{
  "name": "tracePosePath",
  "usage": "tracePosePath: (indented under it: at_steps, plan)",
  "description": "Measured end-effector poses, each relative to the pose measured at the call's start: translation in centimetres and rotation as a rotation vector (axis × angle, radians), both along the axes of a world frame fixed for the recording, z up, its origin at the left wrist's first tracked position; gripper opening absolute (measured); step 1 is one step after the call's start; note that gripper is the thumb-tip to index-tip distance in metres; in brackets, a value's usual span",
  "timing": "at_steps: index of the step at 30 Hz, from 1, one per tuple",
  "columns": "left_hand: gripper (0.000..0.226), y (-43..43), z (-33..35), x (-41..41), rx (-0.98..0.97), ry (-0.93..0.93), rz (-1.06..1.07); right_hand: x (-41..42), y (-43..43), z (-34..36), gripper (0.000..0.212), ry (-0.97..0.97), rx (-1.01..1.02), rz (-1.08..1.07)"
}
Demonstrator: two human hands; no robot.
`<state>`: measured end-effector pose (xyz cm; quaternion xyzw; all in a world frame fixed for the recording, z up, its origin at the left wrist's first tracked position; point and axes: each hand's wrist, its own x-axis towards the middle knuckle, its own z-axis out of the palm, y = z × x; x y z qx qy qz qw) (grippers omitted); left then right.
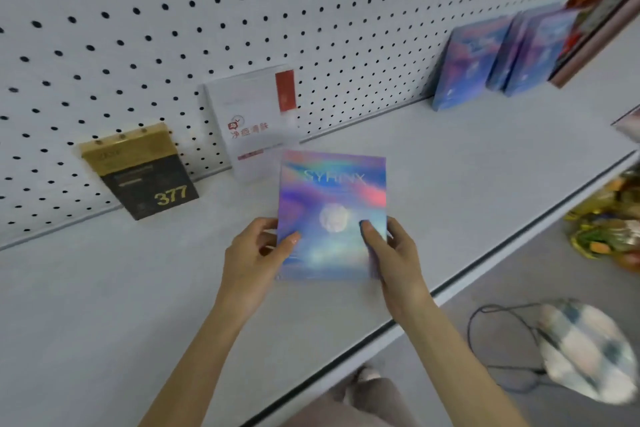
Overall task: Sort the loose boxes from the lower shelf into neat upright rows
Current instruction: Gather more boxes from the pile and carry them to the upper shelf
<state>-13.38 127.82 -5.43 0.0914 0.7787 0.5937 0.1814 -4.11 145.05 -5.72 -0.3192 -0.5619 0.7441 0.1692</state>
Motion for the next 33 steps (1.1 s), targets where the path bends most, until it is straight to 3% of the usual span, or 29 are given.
tracePosePath:
  at_steps: [3, 6, 9, 11, 21, 24, 28, 31, 33]
  plan:
    - [0.026, 4.4, -0.1, 0.8, -0.014, 0.02, -0.048, 0.8, 4.9, 0.6, 0.024, -0.006, 0.127, -0.01]
    - [0.03, 9.8, -0.6, 1.3, -0.015, 0.02, -0.064, 1.4, 10.7, 0.6, 0.011, 0.021, 0.212, 0.018]
    - [0.032, 16.4, -0.8, 1.3, 0.002, 0.04, -0.052, 1.5, 17.5, 0.4, 0.012, 0.041, 0.261, 0.033]
    - [0.023, 21.5, -1.0, 1.3, 0.014, 0.075, -0.029, 1.6, 22.6, -0.2, 0.01, 0.063, 0.279, 0.05]
    - [0.022, 42.2, -0.1, -0.3, -0.074, 0.205, 0.195, -3.2, 45.2, 0.9, 0.021, 0.006, 0.54, 0.228]
    - [0.02, 44.5, -0.2, -2.6, -0.148, 0.257, 0.278, -7.1, 47.9, 1.7, 0.016, 0.009, 0.658, 0.329]
    - [0.019, 45.3, -0.7, -4.9, -0.252, 0.292, 0.39, -12.1, 49.0, 1.4, 0.044, 0.011, 0.873, 0.404]
    - [0.018, 45.1, -0.9, -6.2, -0.287, 0.302, 0.474, -15.1, 49.0, 0.8, 0.024, 0.017, 0.947, 0.454]
    - [0.019, 45.0, -0.8, -6.9, -0.297, 0.315, 0.529, -16.3, 48.7, 0.5, 0.027, 0.019, 0.989, 0.433]
